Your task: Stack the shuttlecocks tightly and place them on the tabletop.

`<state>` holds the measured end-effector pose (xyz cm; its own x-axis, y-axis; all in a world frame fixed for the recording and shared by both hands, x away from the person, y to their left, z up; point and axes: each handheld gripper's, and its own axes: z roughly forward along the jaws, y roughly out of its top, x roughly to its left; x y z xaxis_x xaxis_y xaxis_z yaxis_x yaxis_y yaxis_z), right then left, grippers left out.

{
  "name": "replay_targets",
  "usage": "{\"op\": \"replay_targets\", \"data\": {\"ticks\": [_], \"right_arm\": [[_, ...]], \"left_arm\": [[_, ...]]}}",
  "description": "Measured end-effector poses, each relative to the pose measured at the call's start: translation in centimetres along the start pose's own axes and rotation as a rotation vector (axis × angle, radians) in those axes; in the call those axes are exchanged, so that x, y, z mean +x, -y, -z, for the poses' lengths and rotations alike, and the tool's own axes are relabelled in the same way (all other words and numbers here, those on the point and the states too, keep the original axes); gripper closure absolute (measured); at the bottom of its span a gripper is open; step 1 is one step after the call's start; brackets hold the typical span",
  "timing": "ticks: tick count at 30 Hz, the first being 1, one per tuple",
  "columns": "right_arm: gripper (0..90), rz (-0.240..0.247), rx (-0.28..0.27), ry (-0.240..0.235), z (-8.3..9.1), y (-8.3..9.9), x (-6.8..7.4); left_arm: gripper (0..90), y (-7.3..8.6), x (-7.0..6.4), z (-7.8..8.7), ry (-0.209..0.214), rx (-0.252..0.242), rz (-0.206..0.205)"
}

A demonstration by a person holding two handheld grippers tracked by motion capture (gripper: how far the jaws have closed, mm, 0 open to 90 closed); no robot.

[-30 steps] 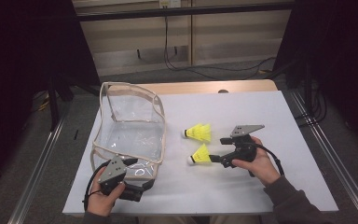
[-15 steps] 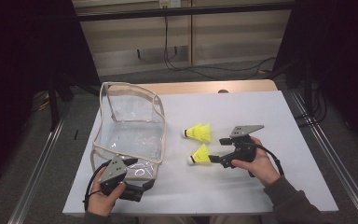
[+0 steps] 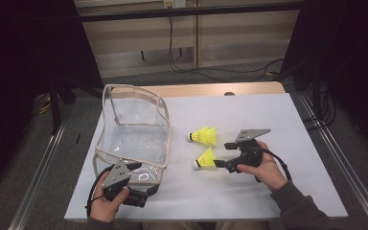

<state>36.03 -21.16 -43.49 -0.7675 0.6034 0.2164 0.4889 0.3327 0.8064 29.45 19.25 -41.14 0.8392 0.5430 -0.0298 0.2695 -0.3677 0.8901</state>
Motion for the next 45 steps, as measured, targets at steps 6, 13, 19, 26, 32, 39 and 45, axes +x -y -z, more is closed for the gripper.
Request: {"op": "replay_targets", "data": {"ticks": [6, 13, 19, 26, 32, 39, 45], "right_arm": [[18.1, 0.015, 0.009, -0.003, -0.3, 0.0, 0.2], [22.6, 0.011, 0.012, -0.024, -0.6, 0.1, 0.5], [26.9, 0.032, 0.028, -0.028, -1.0, 0.1, 0.8], [32.8, 0.041, 0.026, -0.038, -1.3, 0.2, 0.9], [39.5, 0.045, 0.033, -0.058, -1.7, 0.2, 1.1], [49.0, 0.059, 0.035, -0.067, -1.9, 0.0, 1.4], [52.7, 0.07, 0.054, -0.072, -2.4, -0.1, 1.7]], "left_arm": [[3.6, 0.0, 0.0, 0.0, 0.002, -0.001, -0.001], [3.6, 0.0, 0.0, 0.0, 0.003, -0.004, 0.003], [3.5, 0.0, 0.0, 0.0, 0.003, -0.005, 0.002], [3.6, -0.1, 0.0, 0.1, 0.004, -0.007, 0.004], [3.1, -0.1, -0.1, 0.0, 0.005, -0.005, 0.004], [3.1, -0.1, -0.1, 0.0, 0.002, -0.004, 0.002], [3.3, -0.1, -0.1, 0.0, 0.003, -0.01, 0.009]]}}
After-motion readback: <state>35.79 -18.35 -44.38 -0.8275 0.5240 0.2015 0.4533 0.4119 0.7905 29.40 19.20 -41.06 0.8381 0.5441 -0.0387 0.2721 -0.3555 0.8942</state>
